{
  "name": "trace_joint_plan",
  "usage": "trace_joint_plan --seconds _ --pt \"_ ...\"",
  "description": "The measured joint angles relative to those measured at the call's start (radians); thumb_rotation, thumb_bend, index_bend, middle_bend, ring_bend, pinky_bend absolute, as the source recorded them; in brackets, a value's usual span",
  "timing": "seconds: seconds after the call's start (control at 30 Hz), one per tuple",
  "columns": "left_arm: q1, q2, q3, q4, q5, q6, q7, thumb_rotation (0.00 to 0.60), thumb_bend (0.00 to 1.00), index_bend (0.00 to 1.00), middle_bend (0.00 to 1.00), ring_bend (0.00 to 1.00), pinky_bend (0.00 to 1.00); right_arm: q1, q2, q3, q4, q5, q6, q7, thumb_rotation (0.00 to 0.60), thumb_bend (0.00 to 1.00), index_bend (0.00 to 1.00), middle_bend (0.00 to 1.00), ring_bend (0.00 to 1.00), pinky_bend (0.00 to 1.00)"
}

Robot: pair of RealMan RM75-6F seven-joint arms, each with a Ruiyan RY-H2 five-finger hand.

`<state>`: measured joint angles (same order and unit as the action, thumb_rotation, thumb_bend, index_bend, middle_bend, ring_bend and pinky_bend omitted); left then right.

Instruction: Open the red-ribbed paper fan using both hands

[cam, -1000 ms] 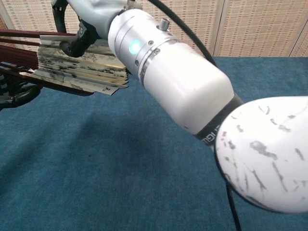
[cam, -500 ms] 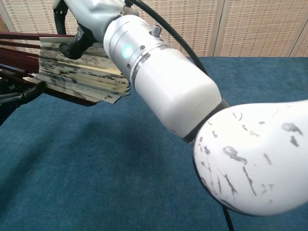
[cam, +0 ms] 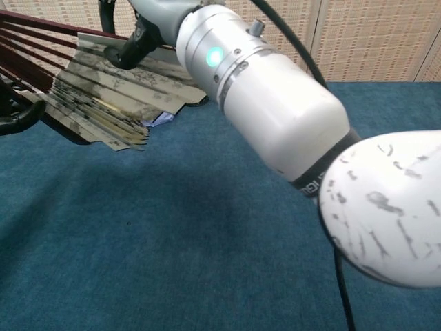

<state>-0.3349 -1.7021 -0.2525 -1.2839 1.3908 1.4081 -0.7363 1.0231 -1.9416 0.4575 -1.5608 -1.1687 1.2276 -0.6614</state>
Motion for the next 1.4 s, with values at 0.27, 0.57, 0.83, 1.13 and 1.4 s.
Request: trace_joint_plan --seconds 0.27,0.57,0.83,1.13,1.4 --pt "-0.030 -0.049 -0.057 0.187 0.004 0.088 0.144 0.600 0.64 0.74 0.21 0.01 0.10 -0.068 0.093 -0.062 -0.047 -0.060 0.028 0.053 0.600 0.58 0.70 0.21 0.02 0.05" --pt "-0.071 -0.115 -0.078 0.445 0.022 0.156 0.189 0.600 0.65 0.74 0.21 0.01 0.10 -0.122 0.152 -0.141 -0.053 -0.154 0.065 0.075 0.600 0.58 0.70 0.21 0.02 0.05" --pt "-0.093 -0.175 -0.077 0.657 0.016 0.170 0.178 0.600 0.65 0.73 0.22 0.02 0.09 -0.174 0.175 -0.222 -0.032 -0.261 0.118 0.075 0.600 0.58 0.70 0.21 0.02 0.05" --pt "-0.087 -0.248 -0.011 0.836 0.030 0.145 0.148 0.600 0.62 0.62 0.20 0.02 0.08 -0.235 0.154 -0.289 0.035 -0.293 0.134 0.108 0.600 0.58 0.67 0.21 0.02 0.06" --pt "-0.036 -0.309 0.094 1.002 0.083 0.133 0.125 0.600 0.57 0.28 0.15 0.00 0.07 -0.299 0.166 -0.371 0.038 -0.341 0.145 0.112 0.600 0.58 0.48 0.21 0.02 0.06"
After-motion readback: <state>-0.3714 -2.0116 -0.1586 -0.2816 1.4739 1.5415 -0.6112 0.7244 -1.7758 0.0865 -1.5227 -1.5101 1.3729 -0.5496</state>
